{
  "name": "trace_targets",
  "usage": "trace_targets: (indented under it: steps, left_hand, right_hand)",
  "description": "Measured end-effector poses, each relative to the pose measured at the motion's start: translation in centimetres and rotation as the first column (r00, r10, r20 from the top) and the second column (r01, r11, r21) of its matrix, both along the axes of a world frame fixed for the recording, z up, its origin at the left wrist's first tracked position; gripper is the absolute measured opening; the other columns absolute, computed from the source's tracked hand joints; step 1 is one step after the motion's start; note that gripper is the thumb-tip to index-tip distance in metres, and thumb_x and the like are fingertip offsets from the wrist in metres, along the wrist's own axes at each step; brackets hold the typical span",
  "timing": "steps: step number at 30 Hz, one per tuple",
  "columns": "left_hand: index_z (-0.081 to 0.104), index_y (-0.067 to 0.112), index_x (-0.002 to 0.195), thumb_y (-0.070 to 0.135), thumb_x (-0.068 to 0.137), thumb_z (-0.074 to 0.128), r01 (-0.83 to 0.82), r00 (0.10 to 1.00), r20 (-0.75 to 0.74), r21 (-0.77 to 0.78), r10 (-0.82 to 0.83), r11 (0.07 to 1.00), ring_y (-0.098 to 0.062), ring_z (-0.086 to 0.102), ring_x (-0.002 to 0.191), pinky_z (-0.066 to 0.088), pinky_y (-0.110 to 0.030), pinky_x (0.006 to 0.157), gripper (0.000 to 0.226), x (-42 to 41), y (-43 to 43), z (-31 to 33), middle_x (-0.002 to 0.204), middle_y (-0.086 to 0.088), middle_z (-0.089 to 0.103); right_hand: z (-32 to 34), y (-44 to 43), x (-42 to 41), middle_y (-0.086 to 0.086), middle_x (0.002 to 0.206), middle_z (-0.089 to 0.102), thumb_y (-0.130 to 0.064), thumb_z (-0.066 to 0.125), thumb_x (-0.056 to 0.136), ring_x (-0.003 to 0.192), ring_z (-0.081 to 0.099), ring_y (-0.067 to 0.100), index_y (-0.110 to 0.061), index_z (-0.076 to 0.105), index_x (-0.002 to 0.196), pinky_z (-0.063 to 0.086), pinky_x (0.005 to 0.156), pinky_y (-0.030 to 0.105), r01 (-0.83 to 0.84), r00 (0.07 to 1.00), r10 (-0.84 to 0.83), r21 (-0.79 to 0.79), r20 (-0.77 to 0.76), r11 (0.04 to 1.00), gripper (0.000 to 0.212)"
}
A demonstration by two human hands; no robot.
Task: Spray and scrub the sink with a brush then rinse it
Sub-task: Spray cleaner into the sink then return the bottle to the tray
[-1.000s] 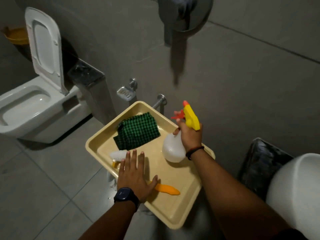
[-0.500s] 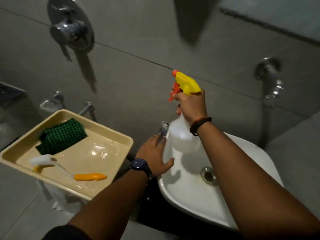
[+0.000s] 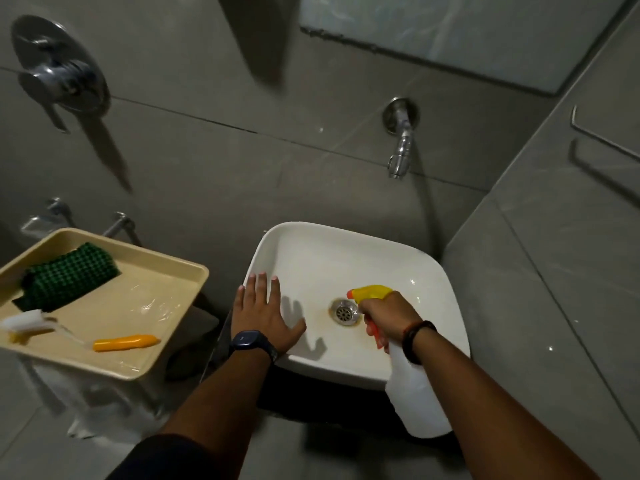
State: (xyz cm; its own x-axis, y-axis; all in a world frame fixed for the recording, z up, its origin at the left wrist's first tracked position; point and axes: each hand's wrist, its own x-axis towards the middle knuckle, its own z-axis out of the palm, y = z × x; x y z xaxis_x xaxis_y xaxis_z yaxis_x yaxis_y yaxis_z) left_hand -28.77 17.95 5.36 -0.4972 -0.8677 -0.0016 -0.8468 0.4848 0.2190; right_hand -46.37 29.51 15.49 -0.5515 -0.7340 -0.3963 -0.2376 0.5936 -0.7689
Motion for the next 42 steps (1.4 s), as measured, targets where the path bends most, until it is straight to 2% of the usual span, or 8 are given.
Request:
trace_targets:
  steps: [3, 8, 13, 19, 24, 31, 36, 42]
  left_hand:
    - [-0.001, 0.016, 0.15, 0.073, 0.077, 0.032, -0.015, 1.0, -0.001, -0.006, 0.015, 1.0, -0.029, -0.008, 0.145, -0.006, -0.046, 0.116, 0.099, 0.0, 0.0, 0.1, 0.16, -0.011, -0.004]
    - [0.001, 0.016, 0.15, 0.072, 0.076, 0.032, -0.035, 0.999, -0.014, -0.001, 0.035, 0.999, -0.03, -0.008, 0.145, -0.008, -0.046, 0.115, 0.098, -0.2, -0.2, 0.1, 0.16, -0.012, -0.003]
    - [-0.001, 0.016, 0.15, 0.072, 0.075, 0.031, -0.04, 0.999, -0.009, -0.009, 0.04, 0.999, -0.031, -0.009, 0.145, -0.01, -0.046, 0.114, 0.099, -0.1, -0.2, -0.1, 0.16, -0.012, -0.004]
    - [-0.001, 0.016, 0.15, 0.072, 0.076, 0.033, -0.032, 0.999, -0.01, -0.004, 0.032, 0.999, -0.031, -0.009, 0.145, -0.007, -0.047, 0.116, 0.098, -0.1, -0.3, -0.2, 0.16, -0.012, -0.004]
    - [-0.001, 0.016, 0.15, 0.072, 0.077, 0.032, -0.037, 0.999, -0.022, -0.011, 0.037, 0.999, -0.031, -0.008, 0.145, -0.007, -0.047, 0.116, 0.098, -0.1, -0.4, -0.3, 0.16, -0.011, -0.003]
    - [-0.002, 0.015, 0.15, 0.072, 0.074, 0.032, -0.052, 0.998, -0.028, -0.014, 0.052, 0.999, -0.031, -0.007, 0.145, -0.008, -0.046, 0.114, 0.1, -0.4, -0.6, -0.7, 0.16, -0.011, -0.001]
    - [-0.002, 0.015, 0.15, 0.074, 0.075, 0.033, -0.05, 0.999, -0.019, -0.017, 0.05, 0.999, -0.031, -0.007, 0.145, -0.007, -0.045, 0.114, 0.101, -0.4, -0.8, -1.0, 0.16, -0.011, -0.001]
    - [-0.002, 0.016, 0.15, 0.073, 0.076, 0.033, 0.006, 0.996, -0.086, 0.031, -0.004, 0.999, -0.028, -0.007, 0.145, -0.006, -0.044, 0.116, 0.1, 0.1, -0.5, -0.3, 0.16, -0.01, -0.002]
  right_hand:
    - [-0.3, -0.3, -0.3, 0.003, 0.051, 0.062, -0.03, 0.052, 0.069, 0.035, 0.049, 0.022, -0.04, 0.072, 0.095, 0.04, 0.038, 0.022, 0.095, 0.991, -0.102, -0.072, -0.088, 0.993, 0.034]
    - [-0.3, 0.1, -2.9, 0.017, 0.088, 0.072, -0.052, 0.051, 0.068, 0.067, 0.066, 0.036, -0.026, 0.07, 0.105, 0.057, 0.069, 0.042, 0.297, 0.911, -0.293, -0.031, -0.289, 0.954, 0.05]
    - [-0.3, 3.2, -3.7, 0.015, 0.056, 0.06, -0.046, 0.058, 0.073, 0.037, 0.049, 0.026, -0.008, 0.065, 0.081, 0.043, 0.041, 0.028, 0.284, 0.95, -0.268, 0.083, -0.161, 0.955, 0.039]
    - [0.2, 3.0, 0.5, 0.011, 0.051, 0.054, -0.042, 0.065, 0.074, 0.047, 0.049, 0.027, -0.014, 0.061, 0.066, 0.033, 0.039, 0.023, 0.105, 0.992, -0.109, 0.063, 0.067, 0.992, 0.029]
    - [0.3, -0.1, 2.5, 0.005, 0.056, 0.063, -0.05, 0.057, 0.075, 0.042, 0.053, 0.022, -0.027, 0.072, 0.079, 0.04, 0.041, 0.026, 0.156, 0.986, -0.16, -0.099, -0.034, 0.983, 0.028]
    - [0.5, 0.5, -2.0, 0.016, 0.076, 0.07, -0.063, 0.053, 0.069, 0.054, 0.062, 0.033, -0.014, 0.071, 0.089, 0.057, 0.057, 0.04, 0.318, 0.909, -0.32, -0.053, -0.267, 0.947, 0.056]
    - [0.8, 3.1, -3.5, 0.015, 0.066, 0.07, -0.057, 0.056, 0.077, 0.046, 0.057, 0.027, -0.014, 0.071, 0.074, 0.049, 0.048, 0.033, 0.31, 0.913, -0.327, -0.106, -0.245, 0.945, 0.046]
    - [4.0, 0.4, 2.3, 0.015, 0.07, 0.07, -0.042, 0.058, 0.083, 0.064, 0.064, 0.035, -0.029, 0.075, 0.096, 0.041, 0.041, 0.029, 0.12, 0.967, -0.204, -0.441, -0.15, 0.89, 0.025]
